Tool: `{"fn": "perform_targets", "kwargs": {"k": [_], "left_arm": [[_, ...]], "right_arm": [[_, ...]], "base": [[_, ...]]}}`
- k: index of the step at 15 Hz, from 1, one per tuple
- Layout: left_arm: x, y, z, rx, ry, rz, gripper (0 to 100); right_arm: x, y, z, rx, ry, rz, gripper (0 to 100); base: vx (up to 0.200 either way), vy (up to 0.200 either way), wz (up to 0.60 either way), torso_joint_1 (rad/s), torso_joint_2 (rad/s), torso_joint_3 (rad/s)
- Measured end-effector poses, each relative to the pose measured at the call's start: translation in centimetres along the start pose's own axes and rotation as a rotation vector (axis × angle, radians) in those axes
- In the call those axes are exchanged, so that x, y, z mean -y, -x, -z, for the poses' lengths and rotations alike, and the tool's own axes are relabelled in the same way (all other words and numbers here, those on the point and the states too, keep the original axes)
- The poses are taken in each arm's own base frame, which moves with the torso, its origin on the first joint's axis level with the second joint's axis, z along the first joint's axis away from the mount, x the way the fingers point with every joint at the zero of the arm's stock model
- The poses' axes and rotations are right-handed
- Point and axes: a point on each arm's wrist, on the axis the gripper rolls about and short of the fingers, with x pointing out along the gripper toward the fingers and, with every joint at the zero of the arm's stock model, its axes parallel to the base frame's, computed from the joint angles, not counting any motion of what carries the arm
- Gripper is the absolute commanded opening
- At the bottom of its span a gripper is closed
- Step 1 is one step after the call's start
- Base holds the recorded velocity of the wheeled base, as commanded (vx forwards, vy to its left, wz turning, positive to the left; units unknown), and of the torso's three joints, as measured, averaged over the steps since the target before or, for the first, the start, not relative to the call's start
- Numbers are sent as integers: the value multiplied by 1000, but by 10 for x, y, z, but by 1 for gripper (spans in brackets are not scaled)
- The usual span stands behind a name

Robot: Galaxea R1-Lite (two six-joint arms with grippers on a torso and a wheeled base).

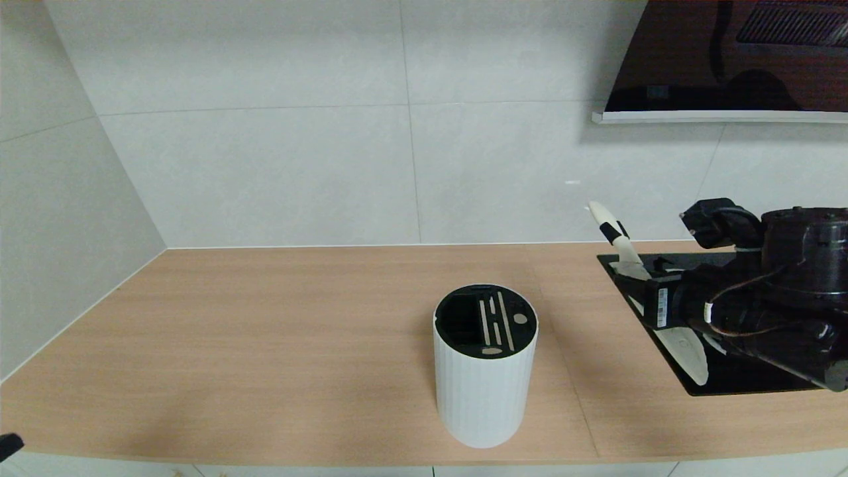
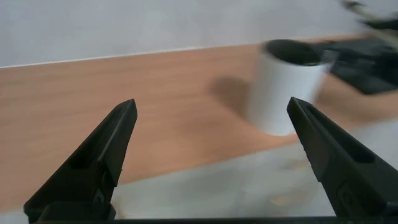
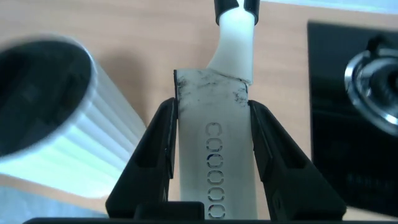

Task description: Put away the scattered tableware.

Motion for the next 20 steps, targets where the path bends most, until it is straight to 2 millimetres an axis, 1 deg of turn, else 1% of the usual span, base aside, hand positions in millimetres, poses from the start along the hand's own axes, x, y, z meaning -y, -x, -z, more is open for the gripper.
{"fn": "perform_targets", "kwargs": {"k": [2, 4, 5, 7, 10, 13, 14, 16, 20], "left_arm": [[-6, -21, -26, -54, 42, 69, 100], [-15, -47, -49, -92, 68, 103, 100], [-20, -62, -57, -98, 74, 115, 100], [-30, -93, -66, -109, 100, 149, 100], [-31, -140, -71, -92, 218, 257, 100], [-20, -179, -66, -117, 403, 364, 100], [-17, -187, -62, -140, 423, 379, 100], [-9, -198, -58, -166, 522, 421, 100], [7, -207, -54, -212, 631, 491, 100]], "right_arm": [[-7, 1, -17, -6, 6, -64, 0], [-16, 1, -34, 9, 9, -109, 0], [-21, 1, -41, 27, 7, -125, 0], [-33, 1, -46, 39, -10, -168, 0], [-53, 0, -49, 41, -47, -231, 0], [-74, 4, -45, 24, -49, -298, 0], [-79, 5, -44, 20, -52, -312, 0], [-89, 10, -43, 12, -76, -348, 0], [-106, 20, -40, -2, -102, -412, 0]], "base": [[0, 0, 0, 0, 0, 0], [0, 0, 0, 0, 0, 0], [0, 0, 0, 0, 0, 0], [0, 0, 0, 0, 0, 0], [0, 0, 0, 0, 0, 0], [0, 0, 0, 0, 0, 0], [0, 0, 0, 0, 0, 0], [0, 0, 0, 0, 0, 0], [0, 0, 0, 0, 0, 0]]}}
